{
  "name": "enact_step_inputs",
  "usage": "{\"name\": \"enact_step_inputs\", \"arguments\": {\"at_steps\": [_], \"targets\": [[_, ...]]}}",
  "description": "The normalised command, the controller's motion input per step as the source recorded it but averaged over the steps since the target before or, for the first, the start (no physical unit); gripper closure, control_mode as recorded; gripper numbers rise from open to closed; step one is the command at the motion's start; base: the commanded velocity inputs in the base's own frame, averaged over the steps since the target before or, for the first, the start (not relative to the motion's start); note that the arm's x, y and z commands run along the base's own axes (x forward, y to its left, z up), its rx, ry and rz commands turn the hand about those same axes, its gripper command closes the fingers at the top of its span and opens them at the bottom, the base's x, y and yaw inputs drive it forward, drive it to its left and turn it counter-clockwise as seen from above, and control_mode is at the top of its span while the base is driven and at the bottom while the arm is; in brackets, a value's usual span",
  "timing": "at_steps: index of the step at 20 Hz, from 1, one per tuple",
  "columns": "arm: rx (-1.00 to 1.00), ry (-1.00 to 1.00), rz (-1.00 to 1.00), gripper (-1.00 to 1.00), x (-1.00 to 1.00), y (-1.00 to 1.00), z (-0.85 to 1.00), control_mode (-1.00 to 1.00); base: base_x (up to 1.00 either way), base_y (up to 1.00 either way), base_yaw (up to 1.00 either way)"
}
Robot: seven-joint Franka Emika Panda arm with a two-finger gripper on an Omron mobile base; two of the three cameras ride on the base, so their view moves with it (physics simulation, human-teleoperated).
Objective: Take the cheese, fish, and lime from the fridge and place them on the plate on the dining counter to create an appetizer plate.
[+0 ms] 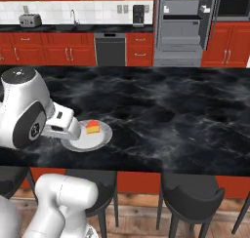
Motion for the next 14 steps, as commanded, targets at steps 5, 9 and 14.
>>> {"name": "enact_step_inputs", "arguments": {"at_steps": [5, 9, 14], "targets": [[0.0, 0.21, 0.35, 1.0, 1.0, 0.18, -0.39, -1.0, 0.0, 0.0, 0.0], [-0.01, 0.06, 0.24, 1.0, 0.79, 0.25, -0.62, -1.0, 0.0, 0.0, 0.0], [-0.03, 0.02, 0.15, 1.0, 0.53, 0.29, -0.61, -1.0, 0.0, 0.0, 0.0]]}}
